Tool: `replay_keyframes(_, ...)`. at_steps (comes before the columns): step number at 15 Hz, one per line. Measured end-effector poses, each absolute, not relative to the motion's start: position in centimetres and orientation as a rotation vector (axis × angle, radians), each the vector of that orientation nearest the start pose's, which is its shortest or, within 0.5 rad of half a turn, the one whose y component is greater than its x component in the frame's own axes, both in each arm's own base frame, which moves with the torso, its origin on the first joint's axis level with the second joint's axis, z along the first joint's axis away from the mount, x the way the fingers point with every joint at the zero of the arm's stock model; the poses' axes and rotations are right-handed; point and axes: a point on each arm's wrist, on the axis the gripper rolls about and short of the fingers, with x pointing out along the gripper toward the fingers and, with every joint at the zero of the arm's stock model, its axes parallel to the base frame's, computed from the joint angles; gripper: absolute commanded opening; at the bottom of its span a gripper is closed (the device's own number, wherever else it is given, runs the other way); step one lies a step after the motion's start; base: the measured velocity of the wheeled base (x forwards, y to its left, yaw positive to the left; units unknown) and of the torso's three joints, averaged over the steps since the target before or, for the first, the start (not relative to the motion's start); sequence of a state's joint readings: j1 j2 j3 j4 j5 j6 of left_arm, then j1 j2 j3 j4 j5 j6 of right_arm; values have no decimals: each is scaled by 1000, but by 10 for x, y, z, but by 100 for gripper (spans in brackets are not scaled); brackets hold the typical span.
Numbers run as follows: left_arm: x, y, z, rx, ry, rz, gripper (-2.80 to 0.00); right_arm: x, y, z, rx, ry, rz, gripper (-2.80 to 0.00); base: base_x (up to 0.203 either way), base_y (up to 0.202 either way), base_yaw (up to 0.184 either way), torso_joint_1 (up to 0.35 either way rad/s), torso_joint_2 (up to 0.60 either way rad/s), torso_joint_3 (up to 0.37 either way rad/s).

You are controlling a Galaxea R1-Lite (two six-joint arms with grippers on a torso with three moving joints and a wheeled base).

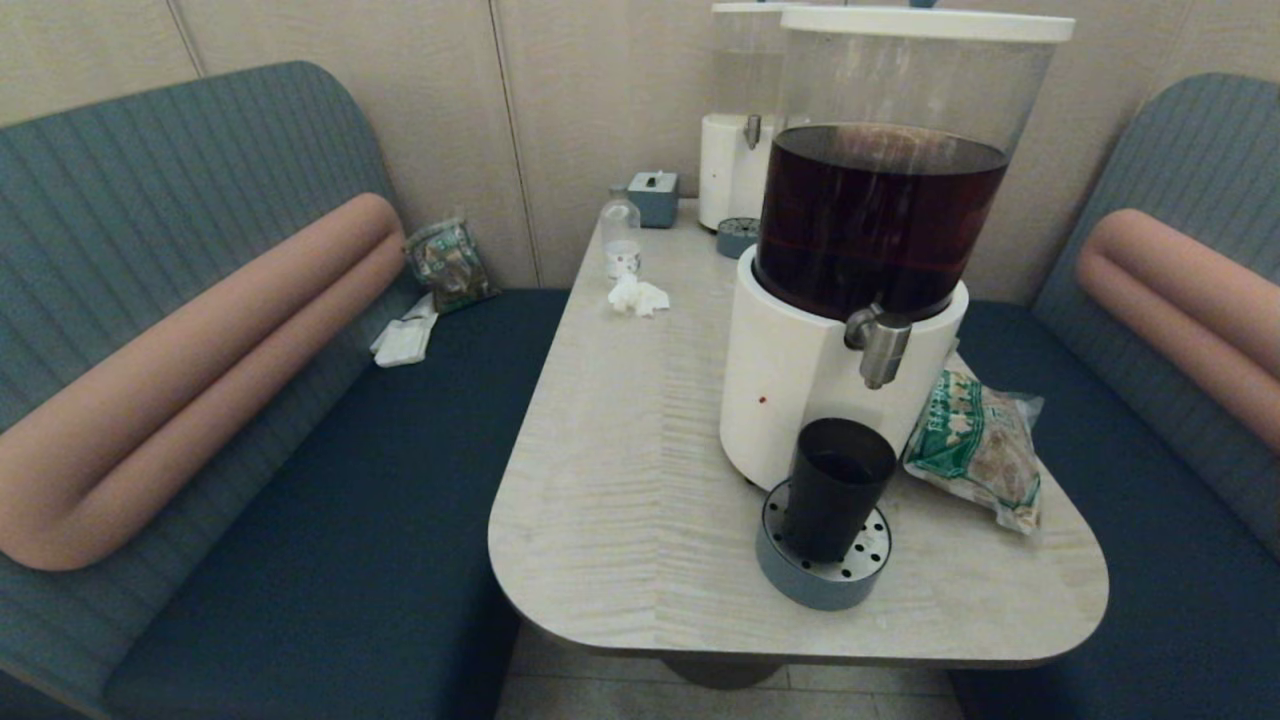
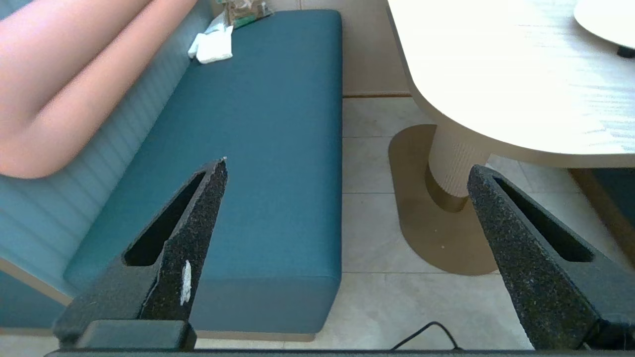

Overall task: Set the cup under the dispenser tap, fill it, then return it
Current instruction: Place the cup next to the water dispenser

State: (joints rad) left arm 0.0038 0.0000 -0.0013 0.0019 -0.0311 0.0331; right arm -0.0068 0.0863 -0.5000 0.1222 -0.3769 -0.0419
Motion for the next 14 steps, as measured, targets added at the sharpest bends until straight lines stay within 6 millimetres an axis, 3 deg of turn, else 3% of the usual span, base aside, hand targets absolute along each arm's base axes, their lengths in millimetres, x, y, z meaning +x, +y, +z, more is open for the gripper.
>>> replay_keyframes(7, -24, -1, 83, 69, -57, -38, 0, -31, -1, 115, -138, -329, -67, -280, 0, 0, 0, 0, 0, 0)
replay_keyframes(11, -39, -3, 133, 73, -198, -120, 0, -23, 1, 78, -121, -18, 35, -280, 0, 0, 0, 0, 0, 0)
replay_keyframes(14, -30, -6, 171, 76, -187, -236, 0, -23, 1, 74, -114, 19, 40, -280, 0, 0, 0, 0, 0, 0)
